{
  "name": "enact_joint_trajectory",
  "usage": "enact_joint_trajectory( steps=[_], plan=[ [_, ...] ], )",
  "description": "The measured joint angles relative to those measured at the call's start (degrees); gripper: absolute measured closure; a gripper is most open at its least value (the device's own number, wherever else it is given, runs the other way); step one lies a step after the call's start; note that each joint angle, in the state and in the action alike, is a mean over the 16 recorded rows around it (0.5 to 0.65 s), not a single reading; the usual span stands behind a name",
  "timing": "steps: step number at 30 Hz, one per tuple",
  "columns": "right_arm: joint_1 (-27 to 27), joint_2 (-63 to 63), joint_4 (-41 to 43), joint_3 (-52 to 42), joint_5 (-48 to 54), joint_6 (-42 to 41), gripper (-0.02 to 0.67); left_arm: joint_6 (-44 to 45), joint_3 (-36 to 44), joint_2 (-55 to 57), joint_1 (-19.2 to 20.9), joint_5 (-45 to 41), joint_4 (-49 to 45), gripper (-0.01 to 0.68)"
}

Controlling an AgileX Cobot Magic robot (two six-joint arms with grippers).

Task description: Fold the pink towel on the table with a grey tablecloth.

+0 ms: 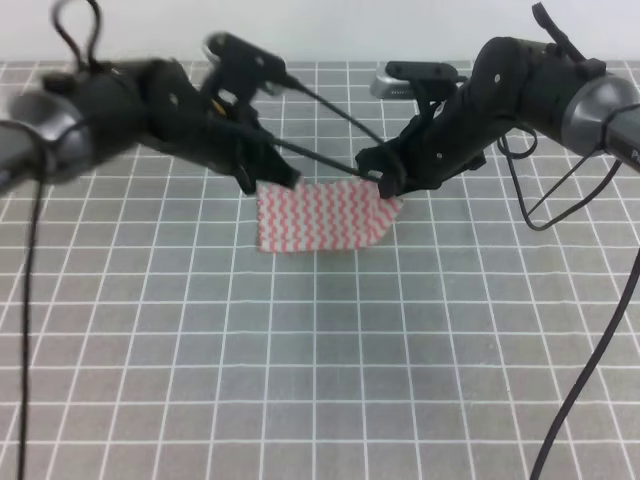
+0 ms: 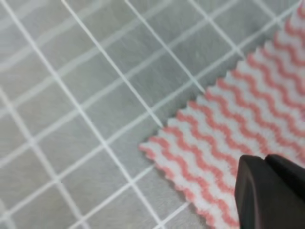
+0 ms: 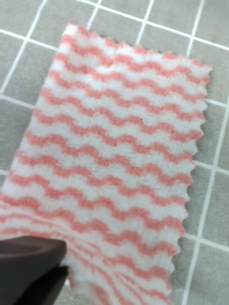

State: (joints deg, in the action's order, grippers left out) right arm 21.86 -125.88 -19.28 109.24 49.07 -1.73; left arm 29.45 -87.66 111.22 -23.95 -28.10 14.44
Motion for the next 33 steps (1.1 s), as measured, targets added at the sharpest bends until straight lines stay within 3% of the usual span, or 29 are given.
enact_joint_trajectory(
  steps=[13, 33],
  plan=[
    [1.5, 0.2, -2.5, 1.2, 0.4, -2.5, 0.663, 0.0, 0.0, -9.8, 1.2, -6.9, -2.0, 0.672],
    [6.4, -1.6, -5.7, 2.1, -4.0, -2.9, 0.662, -1.7, 0.0, -13.8, 1.2, -11.6, -4.7, 0.673]
  ],
)
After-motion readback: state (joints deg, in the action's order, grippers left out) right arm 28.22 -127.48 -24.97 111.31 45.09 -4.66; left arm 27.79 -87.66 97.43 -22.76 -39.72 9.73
